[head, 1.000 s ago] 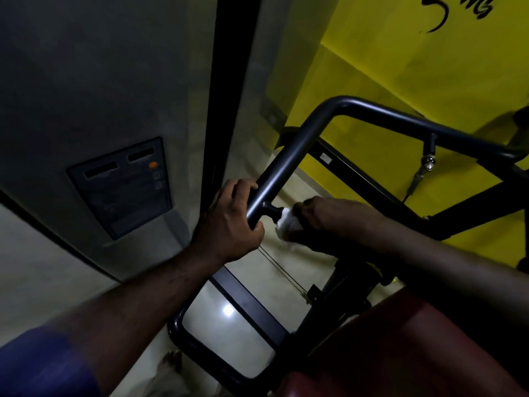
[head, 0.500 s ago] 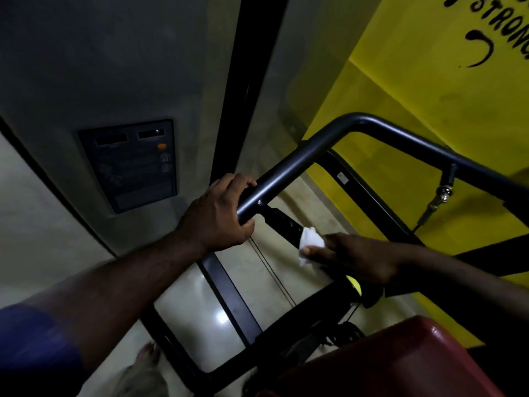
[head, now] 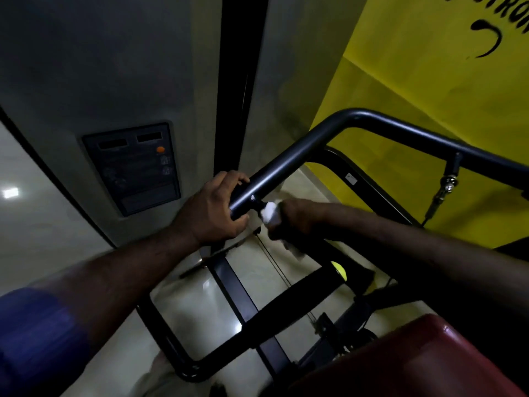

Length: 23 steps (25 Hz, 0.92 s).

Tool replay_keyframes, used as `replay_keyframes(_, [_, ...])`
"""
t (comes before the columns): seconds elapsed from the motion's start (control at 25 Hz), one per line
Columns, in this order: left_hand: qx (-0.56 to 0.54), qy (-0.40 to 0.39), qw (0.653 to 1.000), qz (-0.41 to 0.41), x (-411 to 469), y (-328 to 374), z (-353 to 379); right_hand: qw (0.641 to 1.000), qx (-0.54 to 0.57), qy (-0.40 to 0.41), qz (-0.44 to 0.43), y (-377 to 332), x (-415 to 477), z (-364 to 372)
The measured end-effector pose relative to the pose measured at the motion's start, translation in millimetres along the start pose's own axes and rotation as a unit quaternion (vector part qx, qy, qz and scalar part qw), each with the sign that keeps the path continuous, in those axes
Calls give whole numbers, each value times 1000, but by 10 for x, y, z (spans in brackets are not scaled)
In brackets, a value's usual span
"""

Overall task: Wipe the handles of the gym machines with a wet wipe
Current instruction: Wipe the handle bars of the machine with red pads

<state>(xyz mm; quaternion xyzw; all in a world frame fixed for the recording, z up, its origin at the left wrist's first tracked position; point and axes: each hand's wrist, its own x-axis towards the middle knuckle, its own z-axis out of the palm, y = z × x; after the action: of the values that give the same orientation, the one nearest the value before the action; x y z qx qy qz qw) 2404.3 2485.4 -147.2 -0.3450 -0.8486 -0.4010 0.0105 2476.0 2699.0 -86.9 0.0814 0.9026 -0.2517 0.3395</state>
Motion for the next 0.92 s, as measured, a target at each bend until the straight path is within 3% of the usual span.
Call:
replay_keyframes(0.08, [6, 4, 1000, -2, -12, -4, -21, 994, -110, -10, 13, 53, -259, -35])
replay_keyframes(0.16, [7, 5, 1000, 2, -9, -19, -6, 989, -146, -26, -10, 153, -482, -24])
replay_keyframes(0.32, [12, 7, 1000, 6, 39, -62, 13, 1000, -10, -20, 20, -213, -252, -96])
replay_keyframes(0.44, [5, 8, 1000, 12, 23, -76, 40, 1000, -9, 18, 24, -545, 96, -64])
replay_keyframes(0.6, [-7, 3, 1000, 5, 12, -66, 28, 994, -98, 39, -25, -553, -78, -113])
replay_keyframes(0.8, [-3, 4, 1000, -4, 19, -77, 13, 974, -190, 33, -116, 514, -436, 3])
replay_keyframes(0.92, [1, 1, 1000, -1, 21, -78, 8, 939, -248, 35, -237, 646, -288, 35])
